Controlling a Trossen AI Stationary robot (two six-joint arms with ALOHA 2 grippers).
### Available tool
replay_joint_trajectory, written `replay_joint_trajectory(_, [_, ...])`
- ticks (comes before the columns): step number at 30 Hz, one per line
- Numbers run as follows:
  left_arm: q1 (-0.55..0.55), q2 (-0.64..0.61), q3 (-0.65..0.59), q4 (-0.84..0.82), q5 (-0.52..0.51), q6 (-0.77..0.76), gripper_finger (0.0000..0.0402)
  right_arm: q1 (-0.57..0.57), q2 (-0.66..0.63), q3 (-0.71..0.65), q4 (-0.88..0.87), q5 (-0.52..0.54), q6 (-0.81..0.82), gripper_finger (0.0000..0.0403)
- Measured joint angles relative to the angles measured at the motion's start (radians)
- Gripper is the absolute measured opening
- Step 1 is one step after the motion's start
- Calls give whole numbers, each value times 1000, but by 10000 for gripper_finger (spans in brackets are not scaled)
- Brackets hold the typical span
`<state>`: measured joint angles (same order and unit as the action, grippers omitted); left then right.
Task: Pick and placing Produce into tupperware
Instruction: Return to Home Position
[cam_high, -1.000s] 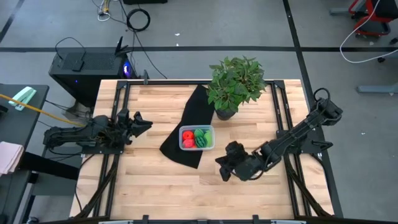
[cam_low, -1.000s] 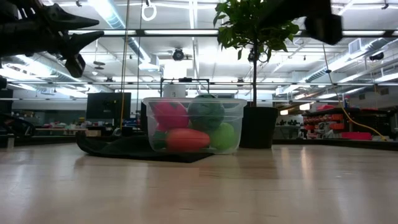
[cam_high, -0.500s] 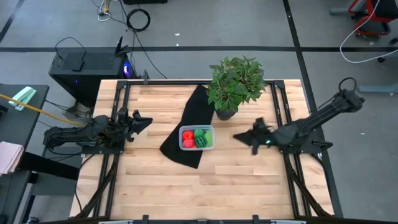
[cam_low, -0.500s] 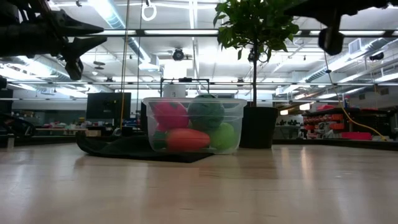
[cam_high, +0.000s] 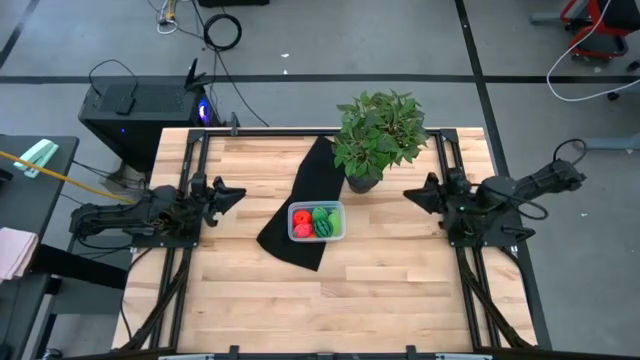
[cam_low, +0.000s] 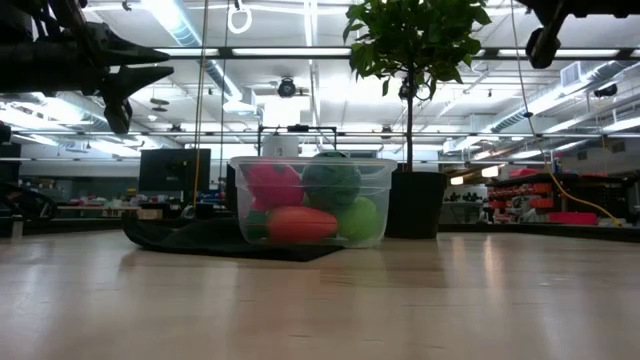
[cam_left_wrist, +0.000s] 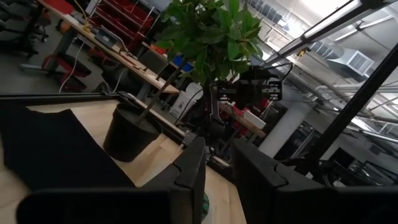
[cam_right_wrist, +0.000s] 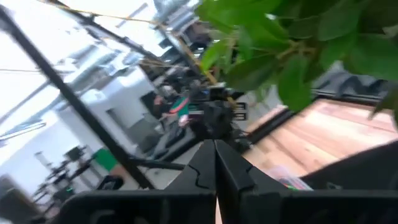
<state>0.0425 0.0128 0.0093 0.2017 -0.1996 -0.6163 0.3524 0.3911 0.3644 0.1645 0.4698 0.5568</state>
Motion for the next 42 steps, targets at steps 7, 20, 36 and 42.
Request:
replay_joint_trajectory(7, [0,0,0,-2,-21,0,82,-78,-51,-62,-9,-185,-50,0])
replay_joint_trajectory(20, [0,0,0,-4,-37,60,77,-259,-115,-268,114,-418,13,0])
replay_joint_trajectory(36, [0,0,0,-6,-36,60,69,-433,-115,-357,317,-561,-39,0])
replay_joint_trajectory(42, [0,0,0,-6,-36,61,69,-445,-117,-355,431,-580,-71,0])
